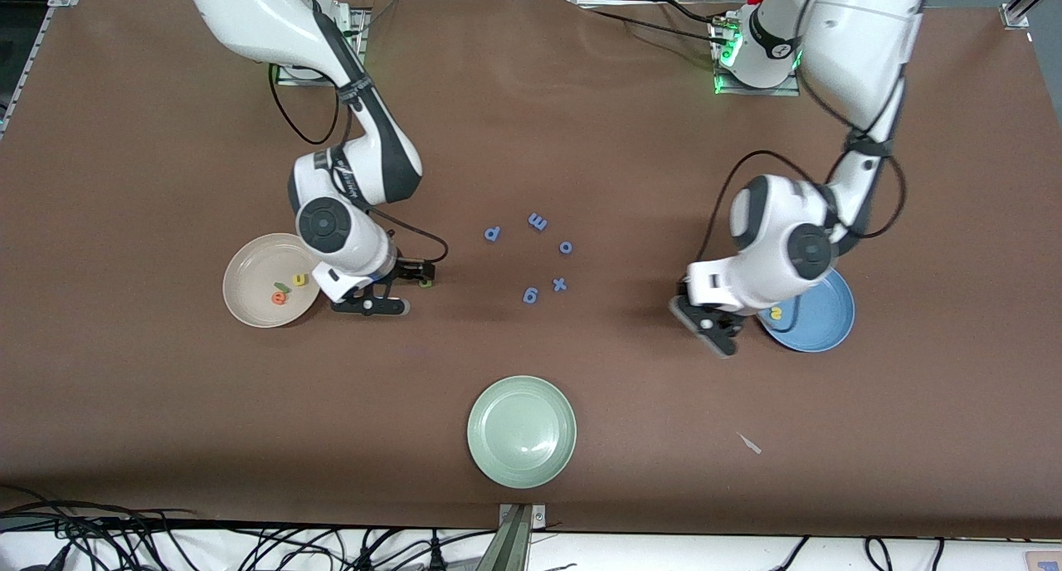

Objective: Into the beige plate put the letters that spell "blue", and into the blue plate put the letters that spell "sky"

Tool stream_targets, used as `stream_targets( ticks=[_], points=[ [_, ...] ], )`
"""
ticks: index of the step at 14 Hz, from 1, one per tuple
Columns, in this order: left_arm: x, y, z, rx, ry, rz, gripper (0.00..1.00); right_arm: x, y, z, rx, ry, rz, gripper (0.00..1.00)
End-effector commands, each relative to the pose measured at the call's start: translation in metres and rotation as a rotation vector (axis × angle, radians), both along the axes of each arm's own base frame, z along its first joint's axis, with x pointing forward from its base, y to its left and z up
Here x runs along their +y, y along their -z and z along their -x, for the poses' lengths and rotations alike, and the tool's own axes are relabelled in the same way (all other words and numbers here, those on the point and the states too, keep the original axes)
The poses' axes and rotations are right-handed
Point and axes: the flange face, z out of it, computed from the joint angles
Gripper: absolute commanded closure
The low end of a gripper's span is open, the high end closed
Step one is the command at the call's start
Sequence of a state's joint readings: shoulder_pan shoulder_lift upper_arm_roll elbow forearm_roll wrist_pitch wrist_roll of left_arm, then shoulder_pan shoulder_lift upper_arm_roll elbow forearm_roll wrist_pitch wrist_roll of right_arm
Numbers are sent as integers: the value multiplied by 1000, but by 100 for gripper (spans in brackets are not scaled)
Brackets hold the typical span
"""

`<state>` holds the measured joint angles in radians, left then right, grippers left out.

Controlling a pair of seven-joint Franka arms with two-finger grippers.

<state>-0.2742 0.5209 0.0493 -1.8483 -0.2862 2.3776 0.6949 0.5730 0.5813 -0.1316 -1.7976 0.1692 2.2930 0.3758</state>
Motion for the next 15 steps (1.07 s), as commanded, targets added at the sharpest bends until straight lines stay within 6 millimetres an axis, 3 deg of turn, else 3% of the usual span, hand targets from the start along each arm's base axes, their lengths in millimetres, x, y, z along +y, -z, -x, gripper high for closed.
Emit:
stream_targets(
  ticks=[1, 3, 5, 6, 7, 9, 11, 13, 15],
  points=[
    [75, -13, 34, 26, -21, -13, 79, 13, 15, 0, -24, -2, -6, 0],
    [127, -4, 40, 42, -33, -41, 79, 15, 28, 1, -32, -22, 5, 0],
    [159, 1, 43, 44, -22, -48, 69, 19, 34, 5, -35, -37, 7, 0],
    [168, 6, 44, 45, -20, -49, 30, 19, 35, 4, -38, -38, 7, 0],
    [175, 13, 45, 54, -38, -49, 0, 19, 38, 4, -40, -43, 7, 0],
    [178, 12, 46, 56, -57, -49, 0, 22, 45, 9, -42, -56, 10, 0],
    [177, 14, 69, 87, -53, -47, 0, 20, 51, 12, -49, -62, 10, 3],
    [180, -21, 93, 55, -65, -41, 0, 21, 51, 12, -51, -62, 8, 16],
    [178, -78, 99, -36, -63, -39, 0, 21, 51, 12, -51, -62, 8, 31]
  ],
)
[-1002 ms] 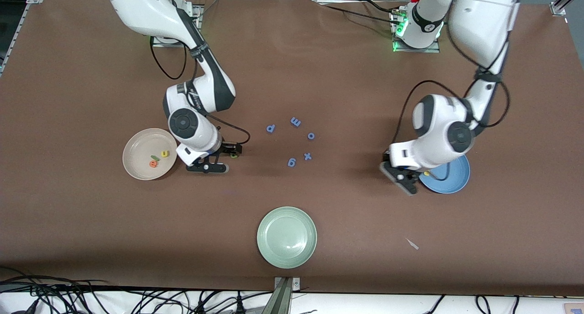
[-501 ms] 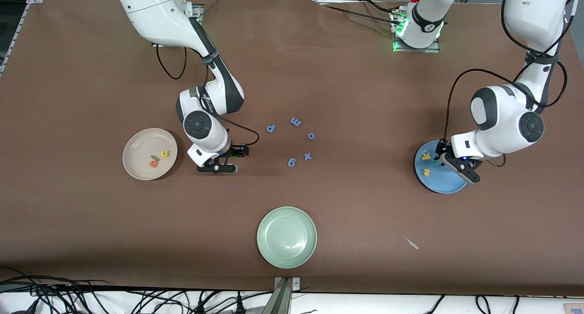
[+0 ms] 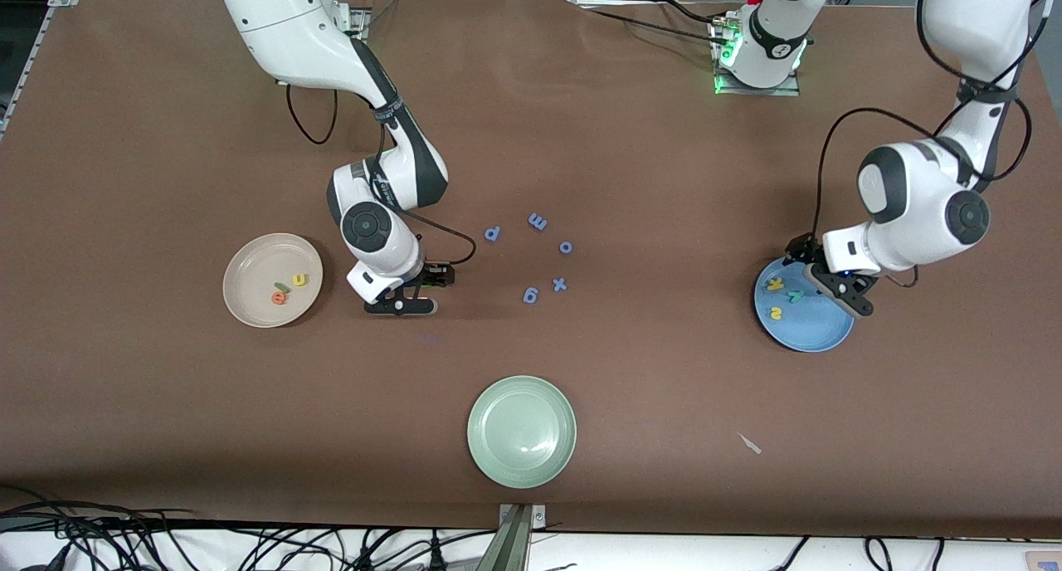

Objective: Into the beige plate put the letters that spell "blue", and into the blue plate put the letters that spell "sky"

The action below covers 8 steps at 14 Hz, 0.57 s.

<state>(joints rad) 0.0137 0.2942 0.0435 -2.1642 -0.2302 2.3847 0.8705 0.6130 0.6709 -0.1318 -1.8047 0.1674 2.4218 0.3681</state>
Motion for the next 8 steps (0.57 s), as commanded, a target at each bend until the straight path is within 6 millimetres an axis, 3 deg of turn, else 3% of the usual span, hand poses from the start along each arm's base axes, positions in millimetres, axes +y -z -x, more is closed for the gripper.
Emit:
stream_targets(
  ticks=[1, 3, 5, 8],
  points=[
    [-2, -92, 30, -125, 20, -11, 0, 1, 1, 1, -11, -20, -1, 40],
    [-23, -143, 41, -151, 57, 6, 0, 2, 1, 2, -10, -20, -2, 54],
    [-61, -189, 57, -174, 52, 8, 0, 2, 1, 2, -10, -18, -2, 65],
    [-79, -255, 67, -134, -37, -41, 0, 2, 1, 2, -10, -18, -2, 72]
  ],
)
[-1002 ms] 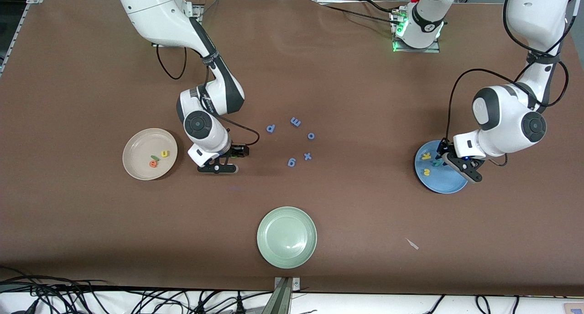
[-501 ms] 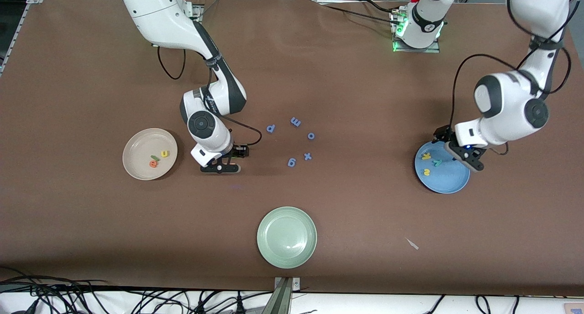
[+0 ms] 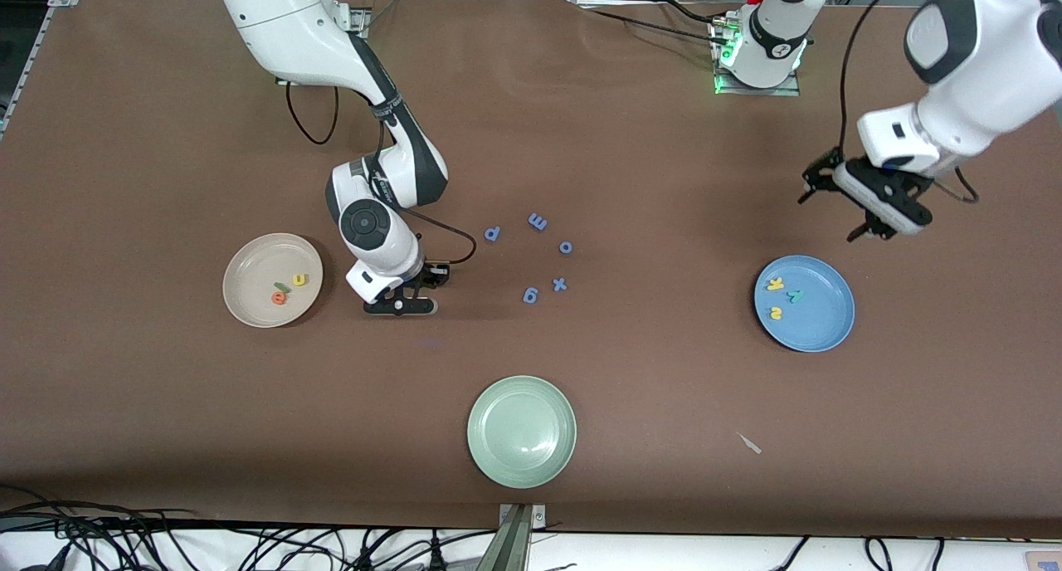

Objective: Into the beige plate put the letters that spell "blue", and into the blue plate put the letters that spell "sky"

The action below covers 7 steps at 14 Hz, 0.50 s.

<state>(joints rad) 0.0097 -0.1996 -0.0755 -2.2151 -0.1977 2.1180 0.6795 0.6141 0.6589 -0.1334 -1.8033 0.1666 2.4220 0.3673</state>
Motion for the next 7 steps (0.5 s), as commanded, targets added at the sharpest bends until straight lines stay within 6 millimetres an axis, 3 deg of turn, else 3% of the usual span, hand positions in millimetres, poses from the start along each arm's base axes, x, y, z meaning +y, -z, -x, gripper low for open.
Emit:
stream_targets(
  ticks=[1, 3, 5, 6, 7],
  points=[
    [-13, -64, 7, 59, -48, -79, 0, 1, 9, 4, 2, -17, 4, 74],
    [-18, -114, 6, 109, -120, -149, 0, 1, 9, 4, 2, -18, 5, 76],
    [-19, -139, 1, 169, -193, -162, 0, 3, 6, 2, -3, -19, 1, 77],
    [-10, -148, -4, 181, -240, -157, 0, 3, -2, -2, -12, -25, -5, 78],
    [-9, -150, -9, 208, -270, -158, 0, 3, -7, -5, -5, -24, -5, 79]
  ],
)
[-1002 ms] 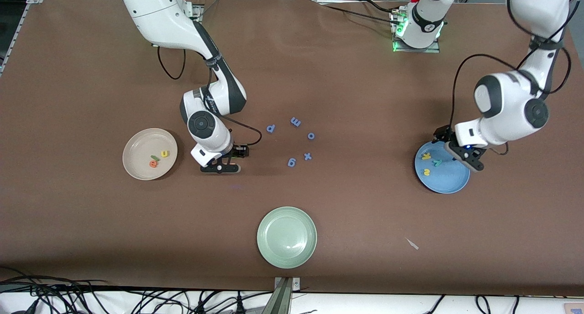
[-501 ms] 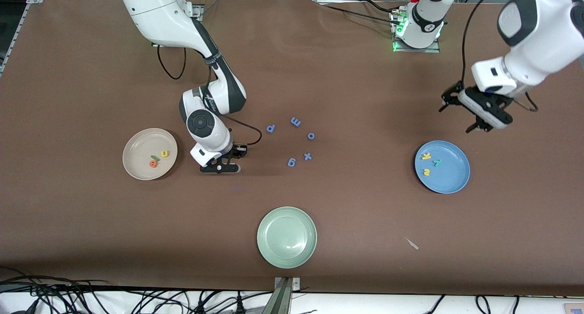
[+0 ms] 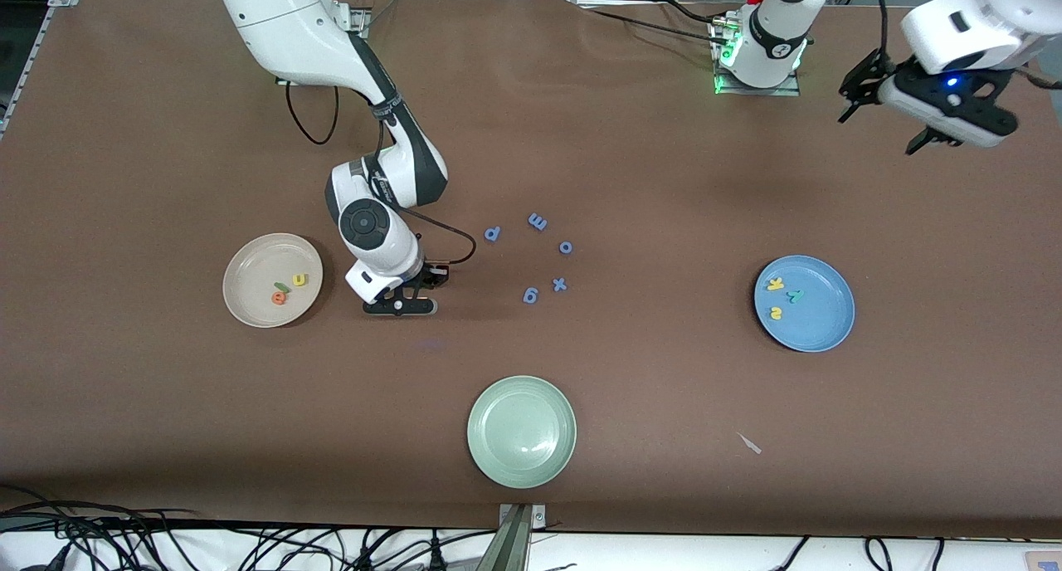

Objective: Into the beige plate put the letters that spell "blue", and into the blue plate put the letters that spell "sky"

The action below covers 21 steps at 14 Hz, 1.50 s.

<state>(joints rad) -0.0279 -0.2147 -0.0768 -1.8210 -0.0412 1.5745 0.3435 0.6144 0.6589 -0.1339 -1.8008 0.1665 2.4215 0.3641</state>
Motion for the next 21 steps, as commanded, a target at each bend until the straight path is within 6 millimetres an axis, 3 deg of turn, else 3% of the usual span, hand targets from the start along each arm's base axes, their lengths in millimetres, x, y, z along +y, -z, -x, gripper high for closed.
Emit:
stream_targets(
  ticks=[1, 2, 4, 9, 12, 14, 15, 16, 21],
  points=[
    [8, -2, -32, 97, -123, -33, 0, 0, -14, -7, 12, -28, 0, 79],
    [2, -12, -37, 117, -182, -40, 0, -6, -24, -11, 28, -55, 5, 79],
    [-11, -10, -47, 141, -309, -63, 0, -38, -43, -21, 62, -118, 27, 79],
    [-20, -8, -50, 136, -336, -73, 0, -158, -86, -43, 165, -321, 68, 79],
    [2, -7, -54, 115, -345, -138, 0, -213, -92, -46, 222, -359, 82, 79],
    [17, -6, -59, 85, -348, -176, 0, -248, -70, -44, 264, -307, 90, 74],
    [30, -4, -61, 88, -371, -175, 0, -256, -62, -44, 278, -296, 95, 61],
    [45, -4, -62, 95, -400, -159, 0, -256, -61, -45, 278, -277, 94, 1],
    [52, 1, -66, 113, -418, -108, 0, -226, -109, -64, 288, -308, 74, 0]
  ],
)
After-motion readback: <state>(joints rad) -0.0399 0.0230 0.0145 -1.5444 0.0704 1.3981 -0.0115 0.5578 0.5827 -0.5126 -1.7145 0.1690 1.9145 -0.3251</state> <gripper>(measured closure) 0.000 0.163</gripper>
